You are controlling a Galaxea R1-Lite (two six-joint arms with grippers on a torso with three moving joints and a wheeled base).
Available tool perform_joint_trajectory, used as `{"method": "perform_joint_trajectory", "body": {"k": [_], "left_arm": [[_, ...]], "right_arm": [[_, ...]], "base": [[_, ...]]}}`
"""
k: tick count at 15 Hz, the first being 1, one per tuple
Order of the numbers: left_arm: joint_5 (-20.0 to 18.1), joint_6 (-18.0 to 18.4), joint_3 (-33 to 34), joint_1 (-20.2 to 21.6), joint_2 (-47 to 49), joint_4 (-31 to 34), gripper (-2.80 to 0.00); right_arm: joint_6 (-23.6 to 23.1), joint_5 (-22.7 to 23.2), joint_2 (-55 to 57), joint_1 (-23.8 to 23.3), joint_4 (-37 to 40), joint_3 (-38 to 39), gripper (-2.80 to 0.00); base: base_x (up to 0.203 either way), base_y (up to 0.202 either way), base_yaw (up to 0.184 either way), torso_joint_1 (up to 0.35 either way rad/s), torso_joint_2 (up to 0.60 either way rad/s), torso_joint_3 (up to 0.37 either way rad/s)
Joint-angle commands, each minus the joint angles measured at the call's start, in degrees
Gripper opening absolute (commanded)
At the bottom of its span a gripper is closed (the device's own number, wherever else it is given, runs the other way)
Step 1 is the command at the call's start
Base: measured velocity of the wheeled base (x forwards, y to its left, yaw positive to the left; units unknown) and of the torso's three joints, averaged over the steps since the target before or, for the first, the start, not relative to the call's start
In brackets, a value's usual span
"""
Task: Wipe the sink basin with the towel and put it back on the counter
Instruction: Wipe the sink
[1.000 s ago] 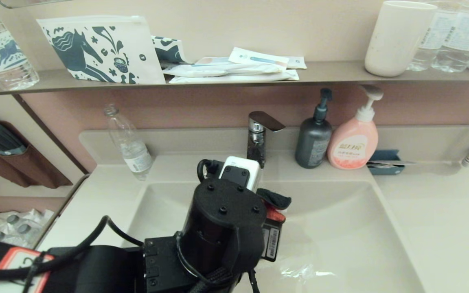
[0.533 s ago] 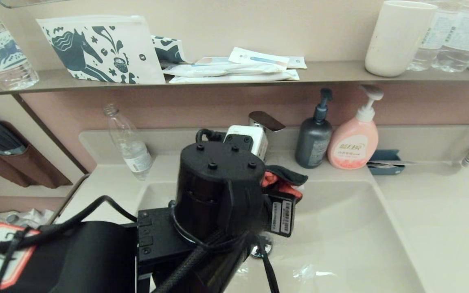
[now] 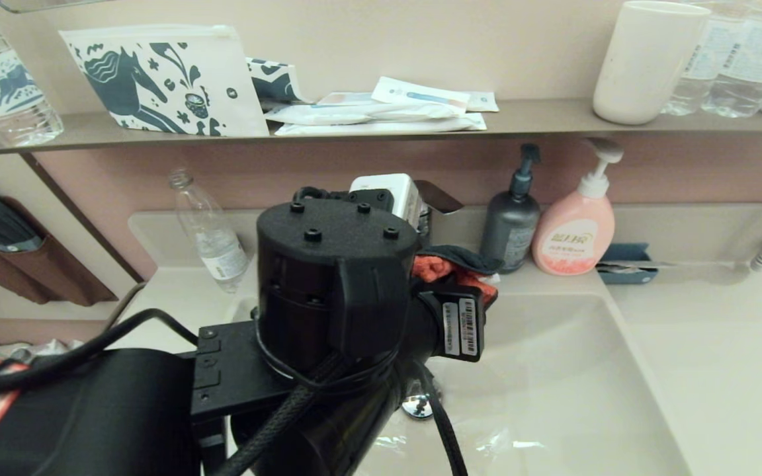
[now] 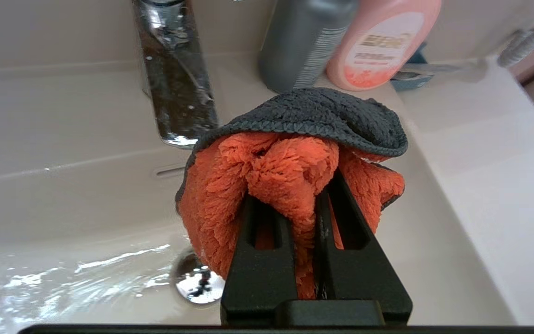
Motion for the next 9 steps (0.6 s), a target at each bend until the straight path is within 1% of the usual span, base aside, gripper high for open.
{"method": "perform_joint_trajectory", "body": {"k": [1, 3, 5, 6, 7, 9], "left_arm": [[0.3, -0.4, 0.5, -0.2, -0.3, -0.2, -2.8], [0.1, -0.3, 0.3, -0.2, -0.2, -0.2, -2.8], [-0.6, -0.2, 0.2, -0.3, -0.2, -0.2, -2.8], [-1.3, -0.2, 0.2, -0.2, -0.4, -0.1, -2.8], [-1.7, -0.1, -0.4, 0.2, -0.5, 0.1, -2.8], [-1.9, 0.0, -1.9, 0.2, -0.5, 0.3, -2.8]], "right_arm": [[0.3, 0.1, 0.8, 0.1, 3.1, -3.4, -2.8], [1.3, 0.2, 4.6, 0.1, 3.1, -6.7, -2.8], [3.2, 1.9, 10.1, 0.5, 2.8, -11.2, -2.8], [4.4, 3.2, 13.4, 1.4, 2.5, -13.5, -2.8], [5.2, 4.0, 17.0, 3.4, 1.8, -15.5, -2.8], [5.8, 4.8, 24.6, 9.4, -0.8, -17.8, -2.8]], "base": [[0.0, 0.0, 0.0, 0.0, 0.0, 0.0], [0.0, 0.0, 0.0, 0.0, 0.0, 0.0], [0.0, 0.0, 0.0, 0.0, 0.0, 0.0], [0.0, 0.0, 0.0, 0.0, 0.0, 0.0], [0.0, 0.0, 0.0, 0.0, 0.0, 0.0], [0.0, 0.0, 0.0, 0.0, 0.0, 0.0]]}}
